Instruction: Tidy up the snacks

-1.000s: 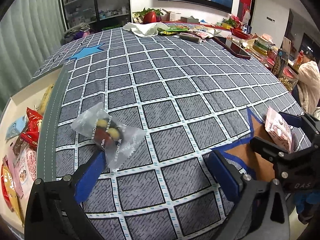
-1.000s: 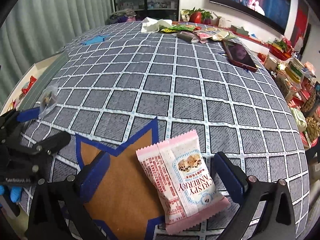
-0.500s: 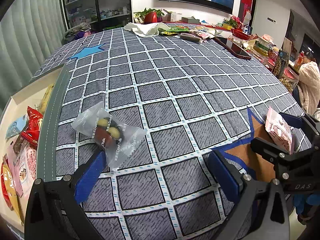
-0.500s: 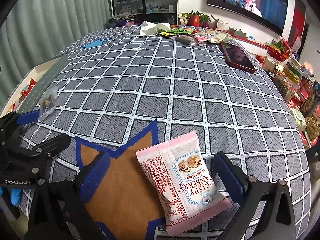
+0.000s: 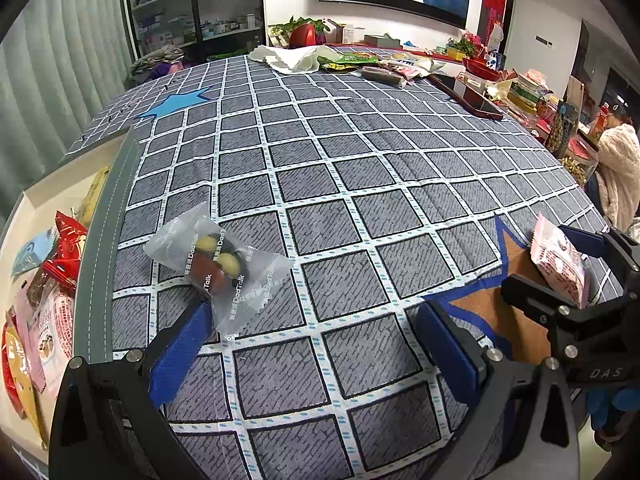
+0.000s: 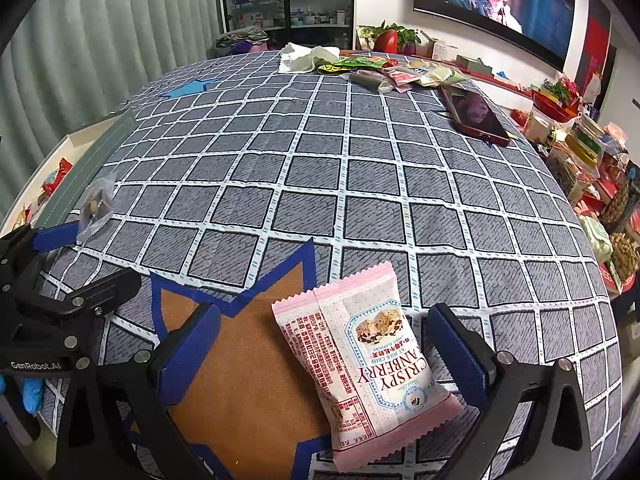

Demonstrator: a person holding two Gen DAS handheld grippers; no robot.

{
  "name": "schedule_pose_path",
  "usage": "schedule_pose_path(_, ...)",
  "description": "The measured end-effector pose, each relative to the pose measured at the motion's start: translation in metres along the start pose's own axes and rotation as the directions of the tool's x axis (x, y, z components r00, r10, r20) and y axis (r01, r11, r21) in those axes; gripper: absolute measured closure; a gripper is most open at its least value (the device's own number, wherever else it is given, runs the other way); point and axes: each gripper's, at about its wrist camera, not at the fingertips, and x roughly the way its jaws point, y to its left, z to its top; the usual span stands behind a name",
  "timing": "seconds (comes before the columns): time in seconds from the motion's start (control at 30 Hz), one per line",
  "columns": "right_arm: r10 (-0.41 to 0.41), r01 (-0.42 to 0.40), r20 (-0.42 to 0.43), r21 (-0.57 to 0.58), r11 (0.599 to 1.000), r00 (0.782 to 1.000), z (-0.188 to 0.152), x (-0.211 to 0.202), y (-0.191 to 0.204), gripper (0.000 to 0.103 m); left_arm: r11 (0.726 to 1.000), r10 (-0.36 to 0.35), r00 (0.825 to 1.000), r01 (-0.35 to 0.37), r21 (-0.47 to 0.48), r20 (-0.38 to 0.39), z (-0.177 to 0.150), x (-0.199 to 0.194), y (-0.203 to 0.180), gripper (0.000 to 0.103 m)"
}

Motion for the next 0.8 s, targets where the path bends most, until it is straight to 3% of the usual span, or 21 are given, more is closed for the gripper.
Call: schedule_pose_path(0.8,0.001,-0.001,0.001,0.000,1.000,1.000,-0.0018,-0.0003,-0.0003,0.000,1.000,-0.010,1.000,0.010,0.004,-0.002,0.0003,-0.0004,0.0033,0.001)
